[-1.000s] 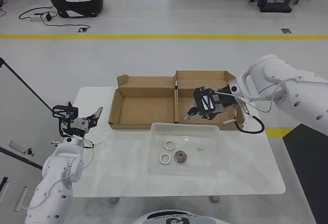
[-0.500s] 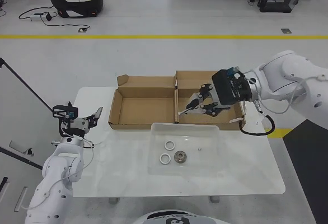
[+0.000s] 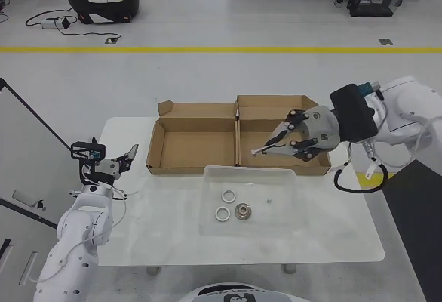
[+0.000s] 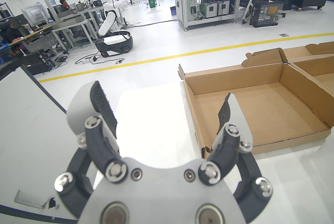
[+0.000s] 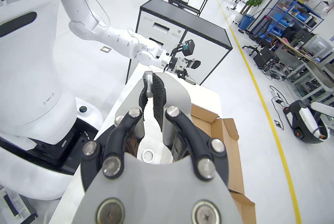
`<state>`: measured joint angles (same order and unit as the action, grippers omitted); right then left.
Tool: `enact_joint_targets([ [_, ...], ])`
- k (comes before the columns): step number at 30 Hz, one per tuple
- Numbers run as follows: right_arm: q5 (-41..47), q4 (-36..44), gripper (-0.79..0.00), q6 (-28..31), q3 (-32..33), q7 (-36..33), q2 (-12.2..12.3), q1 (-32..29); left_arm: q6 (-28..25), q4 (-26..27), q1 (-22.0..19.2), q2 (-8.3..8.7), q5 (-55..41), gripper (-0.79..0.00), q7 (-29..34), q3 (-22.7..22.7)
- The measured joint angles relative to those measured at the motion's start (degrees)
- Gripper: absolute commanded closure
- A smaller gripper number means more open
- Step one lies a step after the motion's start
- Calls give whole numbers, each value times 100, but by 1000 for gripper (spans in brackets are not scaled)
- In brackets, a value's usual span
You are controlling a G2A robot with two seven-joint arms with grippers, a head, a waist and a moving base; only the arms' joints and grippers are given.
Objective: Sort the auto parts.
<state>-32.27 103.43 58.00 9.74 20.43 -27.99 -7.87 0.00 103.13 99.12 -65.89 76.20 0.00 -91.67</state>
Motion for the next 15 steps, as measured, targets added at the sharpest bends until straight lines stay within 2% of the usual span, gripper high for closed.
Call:
enact_joint_targets([
  [15,-431,391,0,0,0,2152,134,-32,0,0,0,0,0,-785,0,0],
])
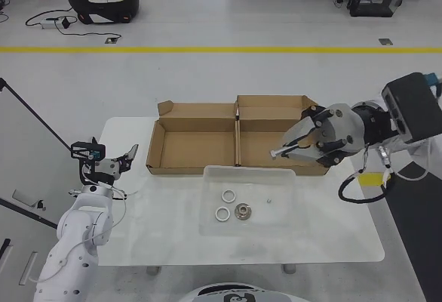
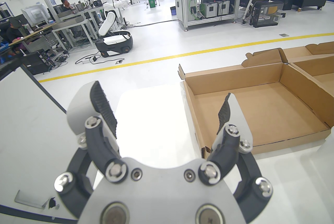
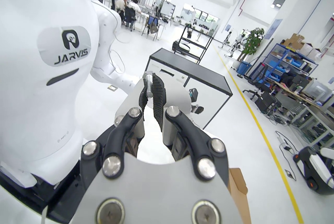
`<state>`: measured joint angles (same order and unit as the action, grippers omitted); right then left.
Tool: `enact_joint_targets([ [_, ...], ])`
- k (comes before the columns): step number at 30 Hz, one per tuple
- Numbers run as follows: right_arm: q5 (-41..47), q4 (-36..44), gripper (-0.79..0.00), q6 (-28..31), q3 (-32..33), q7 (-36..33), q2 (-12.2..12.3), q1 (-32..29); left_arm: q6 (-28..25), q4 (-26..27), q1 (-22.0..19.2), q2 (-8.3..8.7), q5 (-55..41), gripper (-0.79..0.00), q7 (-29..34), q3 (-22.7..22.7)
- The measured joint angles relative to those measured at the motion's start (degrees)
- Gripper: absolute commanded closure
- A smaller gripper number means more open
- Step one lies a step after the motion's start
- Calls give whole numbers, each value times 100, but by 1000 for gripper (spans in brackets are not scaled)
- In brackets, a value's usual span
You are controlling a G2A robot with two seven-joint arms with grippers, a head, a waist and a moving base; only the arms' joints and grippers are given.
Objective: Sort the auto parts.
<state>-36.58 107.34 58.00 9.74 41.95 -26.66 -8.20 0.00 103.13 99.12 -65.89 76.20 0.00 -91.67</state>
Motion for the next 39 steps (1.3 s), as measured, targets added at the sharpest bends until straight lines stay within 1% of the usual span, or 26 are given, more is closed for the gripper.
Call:
enact_joint_targets([
  [2,-97,50,0,0,0,299,12,-13,0,0,0,0,0,-785,0,0],
  [4,-108,104,0,0,0,460,19,-20,0,0,0,0,0,-785,0,0],
  [8,362,152,0,0,0,434,27,14,0,0,0,0,0,-785,0,0],
  [39,276,148,0,0,0,434,26,13,0,0,0,0,0,-785,0,0],
])
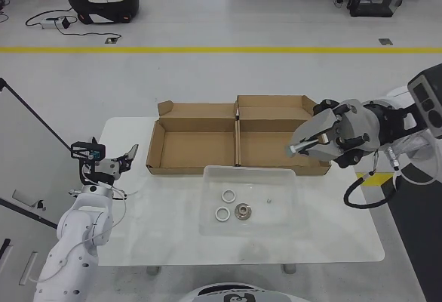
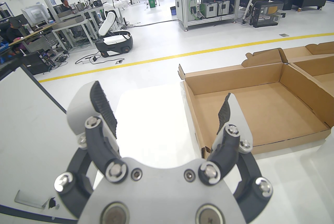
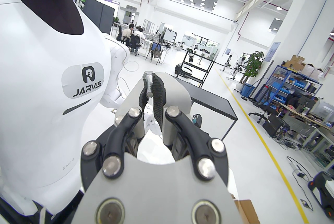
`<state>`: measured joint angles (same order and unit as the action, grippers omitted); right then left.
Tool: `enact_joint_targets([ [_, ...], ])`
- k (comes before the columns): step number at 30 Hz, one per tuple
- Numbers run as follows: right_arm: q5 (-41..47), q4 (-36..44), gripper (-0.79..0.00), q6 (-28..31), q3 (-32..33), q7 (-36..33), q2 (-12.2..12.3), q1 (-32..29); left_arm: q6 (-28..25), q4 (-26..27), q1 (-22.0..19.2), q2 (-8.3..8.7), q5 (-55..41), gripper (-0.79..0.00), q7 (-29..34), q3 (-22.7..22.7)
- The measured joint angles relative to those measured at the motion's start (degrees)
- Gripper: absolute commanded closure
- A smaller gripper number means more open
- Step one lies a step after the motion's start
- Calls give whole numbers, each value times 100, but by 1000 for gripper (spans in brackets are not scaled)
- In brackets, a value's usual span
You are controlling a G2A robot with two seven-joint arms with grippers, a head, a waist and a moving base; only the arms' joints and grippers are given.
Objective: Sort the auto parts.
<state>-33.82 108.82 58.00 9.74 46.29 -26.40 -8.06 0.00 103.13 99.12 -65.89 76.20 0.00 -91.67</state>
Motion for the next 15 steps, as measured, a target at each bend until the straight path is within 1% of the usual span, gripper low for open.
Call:
enact_joint_targets([
  [4,0,0,0,0,0,0,0,0,0,0,0,0,0,-785,0,0],
  [7,154,97,0,-126,66,-12,-13,-125,0,0,0,0,0,-785,0,0],
  [15,457,459,0,3,548,-2,-125,-564,0,0,0,0,0,-785,0,0],
])
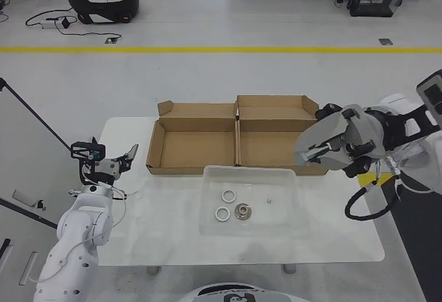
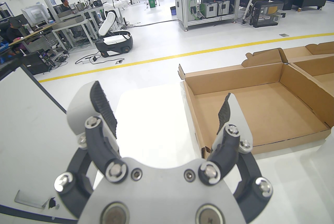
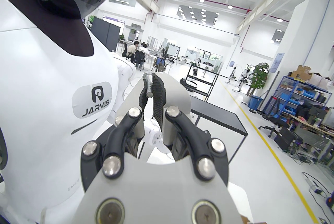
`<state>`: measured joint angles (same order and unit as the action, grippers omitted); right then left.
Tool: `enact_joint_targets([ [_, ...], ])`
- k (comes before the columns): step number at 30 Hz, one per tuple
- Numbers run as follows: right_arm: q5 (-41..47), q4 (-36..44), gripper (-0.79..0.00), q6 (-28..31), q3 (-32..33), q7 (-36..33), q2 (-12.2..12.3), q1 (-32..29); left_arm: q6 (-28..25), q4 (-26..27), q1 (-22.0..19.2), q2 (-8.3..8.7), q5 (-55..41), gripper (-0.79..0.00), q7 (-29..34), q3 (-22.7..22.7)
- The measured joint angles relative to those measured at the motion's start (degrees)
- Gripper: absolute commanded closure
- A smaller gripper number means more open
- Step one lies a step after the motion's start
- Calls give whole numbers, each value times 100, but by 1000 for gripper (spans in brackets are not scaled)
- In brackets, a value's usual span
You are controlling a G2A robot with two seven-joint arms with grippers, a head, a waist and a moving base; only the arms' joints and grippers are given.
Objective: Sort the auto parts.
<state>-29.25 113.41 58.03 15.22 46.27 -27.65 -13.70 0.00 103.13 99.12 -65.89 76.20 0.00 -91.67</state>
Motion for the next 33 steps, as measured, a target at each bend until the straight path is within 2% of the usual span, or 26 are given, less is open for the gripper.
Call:
enact_joint_targets([
  [11,450,534,0,-3,755,2,-381,-655,0,0,0,0,0,-785,0,0],
  [16,307,461,0,-3,986,2,-544,-930,0,0,0,0,0,-785,0,0],
  [23,-11,-24,0,-3,947,-343,-549,-1049,0,0,0,0,0,-785,0,0],
  [29,400,-44,0,-3,947,-1004,-500,-1021,0,0,0,0,0,-785,0,0],
  [33,629,136,0,-3,1022,-912,-525,-1040,0,0,0,0,0,-785,0,0],
])
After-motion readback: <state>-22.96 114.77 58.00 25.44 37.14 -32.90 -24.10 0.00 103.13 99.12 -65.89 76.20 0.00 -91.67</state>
